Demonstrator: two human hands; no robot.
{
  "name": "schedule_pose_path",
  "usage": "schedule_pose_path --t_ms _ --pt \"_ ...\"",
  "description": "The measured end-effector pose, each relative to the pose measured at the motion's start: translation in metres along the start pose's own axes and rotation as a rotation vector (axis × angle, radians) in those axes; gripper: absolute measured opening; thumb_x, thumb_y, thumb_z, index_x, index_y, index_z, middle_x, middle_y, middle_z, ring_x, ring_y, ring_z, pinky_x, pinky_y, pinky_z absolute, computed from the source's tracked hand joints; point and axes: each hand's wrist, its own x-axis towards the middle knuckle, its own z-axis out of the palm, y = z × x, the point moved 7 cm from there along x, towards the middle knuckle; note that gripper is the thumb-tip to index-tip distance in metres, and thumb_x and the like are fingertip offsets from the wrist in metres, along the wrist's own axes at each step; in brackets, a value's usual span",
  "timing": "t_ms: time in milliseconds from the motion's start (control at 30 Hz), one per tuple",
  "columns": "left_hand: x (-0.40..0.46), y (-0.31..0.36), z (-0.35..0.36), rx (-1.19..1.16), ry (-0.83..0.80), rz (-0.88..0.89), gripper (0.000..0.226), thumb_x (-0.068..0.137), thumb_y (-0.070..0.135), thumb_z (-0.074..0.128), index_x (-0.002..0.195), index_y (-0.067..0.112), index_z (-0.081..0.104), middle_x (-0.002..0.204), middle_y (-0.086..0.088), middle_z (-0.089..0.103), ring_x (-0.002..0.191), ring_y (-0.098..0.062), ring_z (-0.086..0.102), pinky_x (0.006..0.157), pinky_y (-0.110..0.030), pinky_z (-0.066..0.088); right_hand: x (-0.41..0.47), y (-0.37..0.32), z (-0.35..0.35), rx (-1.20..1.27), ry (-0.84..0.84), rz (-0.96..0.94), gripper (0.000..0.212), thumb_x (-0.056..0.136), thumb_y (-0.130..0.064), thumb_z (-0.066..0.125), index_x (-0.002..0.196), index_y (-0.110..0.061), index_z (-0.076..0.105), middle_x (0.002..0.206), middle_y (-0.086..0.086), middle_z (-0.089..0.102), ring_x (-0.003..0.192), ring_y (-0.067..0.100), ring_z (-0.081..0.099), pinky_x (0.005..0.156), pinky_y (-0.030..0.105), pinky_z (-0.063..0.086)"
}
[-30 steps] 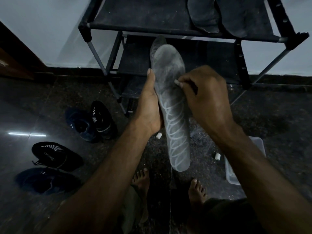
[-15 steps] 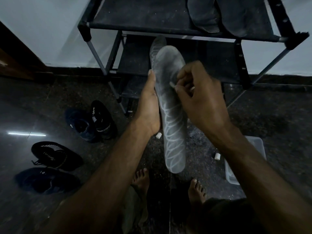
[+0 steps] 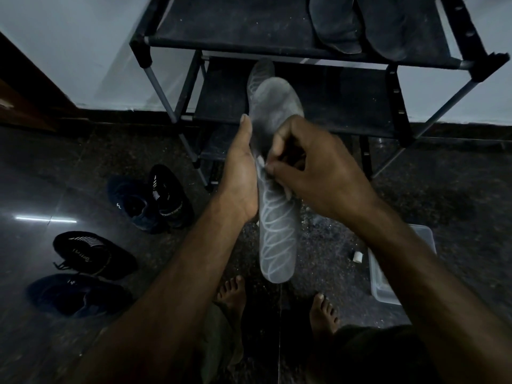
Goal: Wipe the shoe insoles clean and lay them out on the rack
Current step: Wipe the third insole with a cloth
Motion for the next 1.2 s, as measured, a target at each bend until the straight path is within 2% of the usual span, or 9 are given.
schedule_pose_path --t_ms 100,267,400,500,600,767,1000,1100,1200 --pt "0.0 0.0 -0.004 -0.027 0.018 0.001 0.065 0.101 0.055 0.028 0.12 0.004 0.063 0.113 -0.017 0.07 0.106 -0.026 0.068 0.085 -0.036 0.057 -0.001 -0.002 0.007 0.027 -0.114 -0.006 0.019 0.085 -0.003 0.068 0.089 -0.014 0.053 0.081 0.0 0.065 0.067 0.008 0.063 0.062 0.023 0.055" --pt "0.001 -0.006 0.003 -0.047 -0.015 -0.036 0.065 0.1 0.057 0.027 0.112 0.006 0.065 0.105 -0.018 0.072 0.098 -0.027 0.07 0.085 -0.038 0.058 0.0 0.001 -0.007 0.014 0.187 -0.018 0.022 0.088 -0.007 0.067 0.082 -0.016 0.048 0.076 0.003 0.063 0.06 0.008 0.059 0.056 0.015 0.049" --pt "0.003 -0.006 -0.002 -0.046 0.017 -0.016 0.062 0.101 0.054 0.03 0.114 0.005 0.065 0.109 -0.018 0.071 0.1 -0.027 0.07 0.08 -0.036 0.059 0.0 0.002 0.003 0.027 -0.052 0.005 0.027 0.085 -0.002 0.068 0.079 -0.017 0.046 0.078 0.003 0.066 0.06 0.009 0.062 0.059 0.022 0.053" --pt "0.005 -0.003 -0.005 -0.101 0.022 0.001 0.065 0.1 0.055 0.033 0.124 0.001 0.06 0.123 -0.021 0.065 0.116 -0.031 0.063 0.098 -0.042 0.05 -0.002 0.001 0.009 0.076 -0.134 0.023 0.029 0.084 0.0 0.068 0.078 -0.017 0.045 0.079 0.004 0.067 0.061 0.007 0.062 0.061 0.022 0.052" --pt "0.005 -0.004 -0.006 -0.11 0.025 0.014 0.066 0.099 0.056 0.035 0.132 0.002 0.056 0.127 -0.022 0.062 0.119 -0.033 0.061 0.103 -0.046 0.047 -0.002 0.004 0.006 0.161 0.052 0.067 0.029 0.086 -0.001 0.066 0.079 -0.017 0.044 0.077 0.006 0.066 0.058 0.009 0.062 0.056 0.019 0.05" --pt "0.006 -0.012 -0.003 -0.065 0.022 0.012 0.059 0.1 0.052 0.033 0.105 0.008 0.071 0.109 -0.016 0.07 0.105 -0.026 0.066 0.093 -0.038 0.051 0.0 0.007 -0.005 0.176 0.285 0.094 0.032 0.085 -0.004 0.067 0.076 -0.024 0.043 0.078 0.01 0.065 0.067 0.02 0.064 0.062 0.031 0.056" --pt "0.012 -0.011 -0.006 -0.108 -0.024 -0.036 0.082 0.092 0.065 0.041 0.141 0.0 0.045 0.139 -0.026 0.051 0.131 -0.037 0.05 0.117 -0.05 0.029 -0.004 -0.001 0.009 0.202 0.094 0.124 0.028 0.084 -0.001 0.067 0.078 -0.016 0.045 0.075 0.011 0.067 0.059 0.016 0.066 0.055 0.024 0.055" --pt "0.009 -0.015 -0.005 -0.026 0.009 -0.042 0.076 0.094 0.066 0.033 0.131 0.004 0.057 0.129 -0.021 0.061 0.122 -0.029 0.058 0.107 -0.04 0.044 -0.004 -0.001 0.002 0.188 0.27 0.101 0.029 0.083 0.0 0.07 0.079 -0.017 0.046 0.075 0.007 0.065 0.063 0.012 0.066 0.059 0.021 0.055" --pt "0.007 -0.017 -0.004 0.048 0.019 -0.024 0.068 0.099 0.061 0.026 0.112 0.009 0.068 0.104 -0.014 0.072 0.094 -0.019 0.07 0.076 -0.026 0.057 -0.003 0.001 -0.002 0.191 0.349 0.098 0.029 0.082 -0.004 0.073 0.078 -0.017 0.046 0.072 0.004 0.064 0.064 0.01 0.065 0.062 0.019 0.054"
